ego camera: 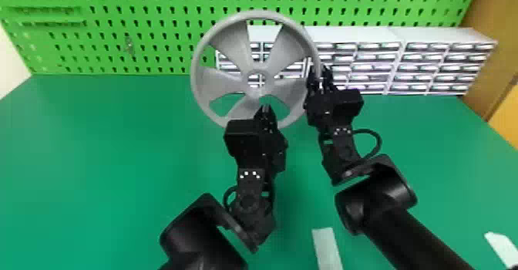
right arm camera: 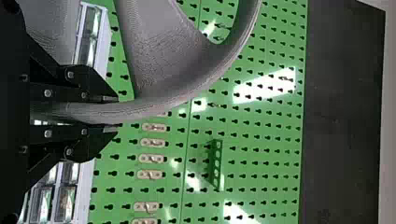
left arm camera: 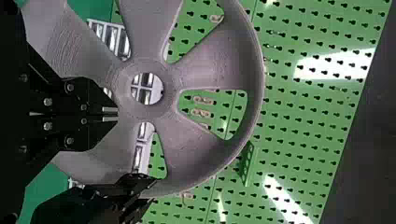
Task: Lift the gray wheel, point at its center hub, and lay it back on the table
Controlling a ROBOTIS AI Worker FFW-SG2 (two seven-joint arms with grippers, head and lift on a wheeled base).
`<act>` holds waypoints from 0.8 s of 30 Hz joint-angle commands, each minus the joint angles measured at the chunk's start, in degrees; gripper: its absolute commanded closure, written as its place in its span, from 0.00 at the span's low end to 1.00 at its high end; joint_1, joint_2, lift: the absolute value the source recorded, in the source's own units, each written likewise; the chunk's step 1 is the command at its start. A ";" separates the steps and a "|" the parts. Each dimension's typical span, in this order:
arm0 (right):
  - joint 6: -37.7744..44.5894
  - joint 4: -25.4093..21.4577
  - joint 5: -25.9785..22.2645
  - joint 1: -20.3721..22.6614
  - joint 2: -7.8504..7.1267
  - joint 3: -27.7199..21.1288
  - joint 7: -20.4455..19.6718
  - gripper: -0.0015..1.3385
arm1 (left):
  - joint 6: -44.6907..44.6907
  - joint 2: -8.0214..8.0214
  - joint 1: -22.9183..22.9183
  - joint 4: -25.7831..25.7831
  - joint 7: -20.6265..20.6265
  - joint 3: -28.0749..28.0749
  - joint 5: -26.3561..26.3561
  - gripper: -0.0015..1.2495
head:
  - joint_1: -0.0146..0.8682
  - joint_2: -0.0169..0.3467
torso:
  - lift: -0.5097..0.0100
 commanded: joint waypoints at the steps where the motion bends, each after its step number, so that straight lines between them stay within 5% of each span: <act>1: 0.00 -0.05 -0.09 0.01 -0.03 0.02 0.00 0.96 | -0.07 -0.44 -0.44 0.65 -0.12 0.15 0.24 0.93 | 0.80 0.18 | 0.80; 9: 0.00 0.03 -0.09 0.27 -0.03 0.11 0.00 0.96 | -0.07 -1.05 -0.36 1.44 -1.79 2.52 0.51 0.93 | 0.80 0.18 | 0.80; 15: 0.00 -0.05 -0.09 0.36 -0.03 0.28 0.00 0.96 | 1.52 -2.98 -0.09 3.46 -7.59 7.89 0.33 0.93 | 0.80 0.18 | 0.80; 24: 0.00 -0.05 -0.35 0.62 -0.21 0.72 0.00 0.96 | 1.52 -2.98 -1.67 6.10 -10.05 10.61 -0.28 0.93 | 0.80 0.18 | 0.80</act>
